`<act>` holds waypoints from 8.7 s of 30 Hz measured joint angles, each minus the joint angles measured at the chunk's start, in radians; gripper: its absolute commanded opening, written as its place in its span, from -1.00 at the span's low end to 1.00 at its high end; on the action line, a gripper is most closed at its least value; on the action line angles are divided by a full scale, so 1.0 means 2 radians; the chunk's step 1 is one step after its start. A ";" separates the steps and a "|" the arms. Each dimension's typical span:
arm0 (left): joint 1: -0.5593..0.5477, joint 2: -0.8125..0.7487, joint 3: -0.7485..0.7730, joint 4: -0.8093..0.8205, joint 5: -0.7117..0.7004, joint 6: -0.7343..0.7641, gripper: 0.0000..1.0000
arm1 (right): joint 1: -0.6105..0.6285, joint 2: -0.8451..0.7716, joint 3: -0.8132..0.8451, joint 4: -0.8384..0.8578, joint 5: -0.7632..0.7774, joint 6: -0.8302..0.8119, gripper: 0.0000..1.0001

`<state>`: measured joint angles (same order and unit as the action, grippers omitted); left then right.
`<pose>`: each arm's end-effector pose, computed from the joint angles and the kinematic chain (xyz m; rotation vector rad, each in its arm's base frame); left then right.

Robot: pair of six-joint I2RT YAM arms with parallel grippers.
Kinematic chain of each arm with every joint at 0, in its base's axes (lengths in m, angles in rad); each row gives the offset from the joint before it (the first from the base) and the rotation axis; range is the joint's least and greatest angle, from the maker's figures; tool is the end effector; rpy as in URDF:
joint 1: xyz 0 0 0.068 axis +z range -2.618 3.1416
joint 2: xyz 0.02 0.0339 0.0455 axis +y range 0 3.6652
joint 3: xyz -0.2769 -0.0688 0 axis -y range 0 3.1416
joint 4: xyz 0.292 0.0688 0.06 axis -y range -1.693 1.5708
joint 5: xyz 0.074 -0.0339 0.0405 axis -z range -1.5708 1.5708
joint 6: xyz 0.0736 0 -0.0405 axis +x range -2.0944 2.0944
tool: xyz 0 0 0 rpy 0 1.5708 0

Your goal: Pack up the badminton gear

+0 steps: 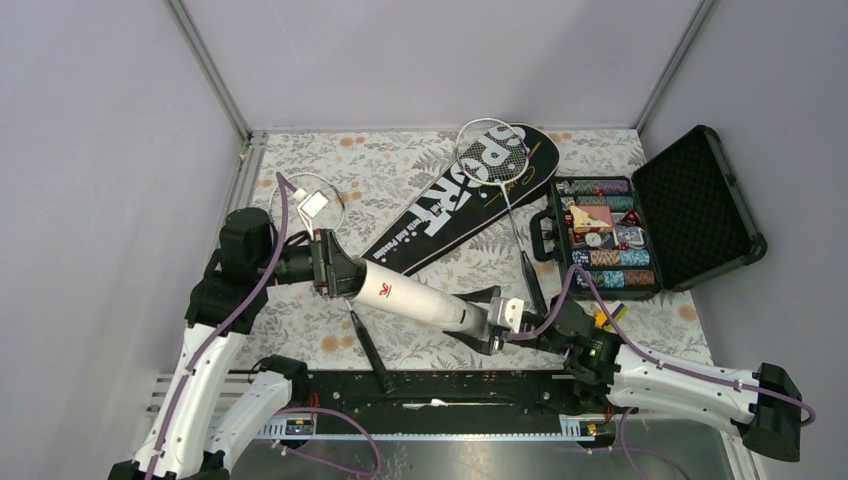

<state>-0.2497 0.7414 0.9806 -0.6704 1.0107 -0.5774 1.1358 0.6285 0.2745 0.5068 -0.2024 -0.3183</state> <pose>0.1668 -0.1069 0.3807 0.3708 2.0754 -1.5183 0.0857 0.2194 0.2536 -1.1009 0.9771 0.8135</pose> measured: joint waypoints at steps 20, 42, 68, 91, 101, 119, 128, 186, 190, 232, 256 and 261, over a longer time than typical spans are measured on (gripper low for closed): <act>0.000 -0.019 0.102 -0.054 -0.026 0.025 0.62 | 0.000 -0.033 0.017 -0.006 0.004 -0.017 -0.22; 0.000 -0.005 0.072 -0.075 -0.085 0.028 0.55 | 0.001 0.008 0.014 0.004 0.014 -0.013 -0.24; -0.002 -0.035 -0.035 0.192 -0.192 -0.042 0.86 | 0.000 0.167 0.089 0.121 0.140 0.194 -0.22; -0.108 0.069 -0.137 0.571 -0.157 -0.142 0.46 | -0.001 0.276 0.101 0.305 0.136 0.278 -0.07; -0.115 0.057 -0.128 0.520 -0.157 -0.094 -0.03 | -0.001 0.272 0.074 0.339 0.129 0.313 0.66; -0.115 0.024 0.020 0.125 -0.294 0.251 -0.21 | -0.001 0.070 0.068 -0.191 0.331 0.459 0.15; -0.115 -0.062 -0.044 0.054 -0.323 0.395 -0.24 | -0.015 0.165 0.104 -0.362 0.350 0.511 -0.12; -0.309 -0.076 -0.075 -0.046 -0.471 0.456 -0.33 | -0.030 0.334 0.118 -0.316 0.364 0.517 -0.46; -0.310 -0.085 -0.079 -0.044 -0.472 0.458 -0.33 | -0.029 0.342 0.118 -0.305 0.357 0.518 -0.45; -0.311 -0.119 -0.101 -0.037 -0.460 0.440 -0.35 | -0.030 0.377 0.140 -0.281 0.337 0.516 -1.00; -0.319 -0.027 -0.055 -0.080 -0.464 0.484 -0.39 | -0.031 -0.056 0.101 -0.169 0.046 0.200 -1.00; -0.329 -0.012 -0.053 -0.086 -0.463 0.496 -0.38 | -0.031 -0.014 0.111 -0.148 -0.037 0.168 -1.00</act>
<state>-0.9073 0.7166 0.8749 -0.8425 0.0841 0.4137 1.0733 0.5995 0.4965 0.2111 -0.2764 0.0174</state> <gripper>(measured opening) 0.625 0.018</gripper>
